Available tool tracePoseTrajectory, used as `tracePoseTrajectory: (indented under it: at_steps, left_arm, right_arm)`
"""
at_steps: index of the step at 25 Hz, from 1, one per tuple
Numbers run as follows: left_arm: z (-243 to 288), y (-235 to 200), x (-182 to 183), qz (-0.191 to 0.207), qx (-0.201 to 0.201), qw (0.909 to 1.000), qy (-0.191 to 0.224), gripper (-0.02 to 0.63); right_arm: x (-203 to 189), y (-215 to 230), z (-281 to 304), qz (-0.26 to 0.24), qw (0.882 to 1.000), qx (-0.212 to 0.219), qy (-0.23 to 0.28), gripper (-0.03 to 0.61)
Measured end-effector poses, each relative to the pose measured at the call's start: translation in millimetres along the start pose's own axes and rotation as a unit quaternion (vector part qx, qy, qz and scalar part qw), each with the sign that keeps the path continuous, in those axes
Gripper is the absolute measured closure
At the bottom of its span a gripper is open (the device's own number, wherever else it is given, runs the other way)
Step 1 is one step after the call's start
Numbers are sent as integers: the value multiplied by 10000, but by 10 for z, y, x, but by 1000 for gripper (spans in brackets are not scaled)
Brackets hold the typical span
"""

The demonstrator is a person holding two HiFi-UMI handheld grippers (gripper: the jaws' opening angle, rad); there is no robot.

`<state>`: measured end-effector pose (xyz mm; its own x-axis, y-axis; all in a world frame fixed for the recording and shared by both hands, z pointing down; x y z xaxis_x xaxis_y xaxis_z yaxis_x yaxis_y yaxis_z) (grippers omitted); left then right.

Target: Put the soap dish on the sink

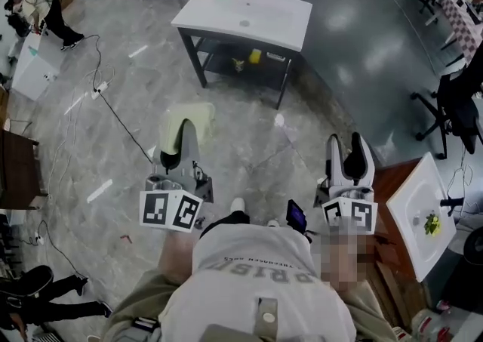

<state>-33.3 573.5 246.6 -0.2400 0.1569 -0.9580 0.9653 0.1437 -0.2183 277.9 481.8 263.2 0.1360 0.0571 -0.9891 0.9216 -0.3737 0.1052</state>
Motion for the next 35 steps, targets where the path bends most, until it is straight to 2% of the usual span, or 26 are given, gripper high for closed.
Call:
tracePoseTrajectory:
  at_steps: [11, 17, 23, 29, 35]
  left_arm:
    - [262, -598, 93, -190, -340, 9992, -5, 595]
    - [449, -720, -85, -348, -392, 9985, -149, 595]
    - [842, -869, -135, -323, -362, 9988, -80, 595]
    - [1490, -808, -102, -387, -486, 9980, 144, 595]
    - [1936, -879, -132, -455, -405, 9979, 234, 595]
  right_arm:
    - [-23, -337, 280, -134, 9990, -438, 0, 359]
    - [-144, -337, 498, -197, 9985, -496, -147, 359]
    - [-259, -248, 926, -100, 9989, -437, -148, 359]
    - [-187, 75, 1470, -25, 9990, -436, 17, 359]
    - [-144, 270, 1908, -37, 9993, -370, 62, 359]
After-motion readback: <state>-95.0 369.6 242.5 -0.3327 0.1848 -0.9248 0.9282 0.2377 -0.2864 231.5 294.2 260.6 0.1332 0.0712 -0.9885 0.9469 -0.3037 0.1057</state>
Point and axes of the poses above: the fingertips, and each gripper's own axes: z forward along the fingers, y to its right, x out of its top, the point moved 1 cm from there along -z, backward along the fingers, and after that the axes turned 9 degrees about -x, right-handed, at the moved point
